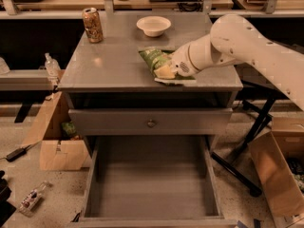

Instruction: Place green jalapeno chip bag into middle drawer

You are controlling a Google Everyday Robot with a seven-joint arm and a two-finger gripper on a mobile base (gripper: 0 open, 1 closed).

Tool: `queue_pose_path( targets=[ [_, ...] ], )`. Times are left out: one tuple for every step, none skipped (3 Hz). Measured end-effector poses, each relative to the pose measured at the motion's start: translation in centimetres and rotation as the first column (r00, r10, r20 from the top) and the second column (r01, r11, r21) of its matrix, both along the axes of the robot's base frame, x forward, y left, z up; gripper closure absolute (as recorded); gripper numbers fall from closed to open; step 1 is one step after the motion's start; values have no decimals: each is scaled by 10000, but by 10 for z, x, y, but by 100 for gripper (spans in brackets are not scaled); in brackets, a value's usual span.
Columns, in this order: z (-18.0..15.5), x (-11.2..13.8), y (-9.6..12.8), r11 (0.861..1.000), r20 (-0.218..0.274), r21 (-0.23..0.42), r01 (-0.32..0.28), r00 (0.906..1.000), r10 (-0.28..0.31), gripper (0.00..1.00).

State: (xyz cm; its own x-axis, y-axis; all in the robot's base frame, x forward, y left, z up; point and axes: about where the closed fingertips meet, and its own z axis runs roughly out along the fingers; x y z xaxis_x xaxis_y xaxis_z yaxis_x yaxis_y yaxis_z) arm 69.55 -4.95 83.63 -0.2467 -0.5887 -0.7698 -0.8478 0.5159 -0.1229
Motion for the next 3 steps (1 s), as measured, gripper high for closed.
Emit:
queue_pose_path(
  targets=[
    [0, 0, 0, 10000, 1, -3, 0, 10000, 0, 100],
    [36, -11, 4, 9949, 475, -994, 148, 9988, -101, 100],
    [107, -30, 15, 9657, 1292, -2536, 553, 9914, -228, 100]
  ],
)
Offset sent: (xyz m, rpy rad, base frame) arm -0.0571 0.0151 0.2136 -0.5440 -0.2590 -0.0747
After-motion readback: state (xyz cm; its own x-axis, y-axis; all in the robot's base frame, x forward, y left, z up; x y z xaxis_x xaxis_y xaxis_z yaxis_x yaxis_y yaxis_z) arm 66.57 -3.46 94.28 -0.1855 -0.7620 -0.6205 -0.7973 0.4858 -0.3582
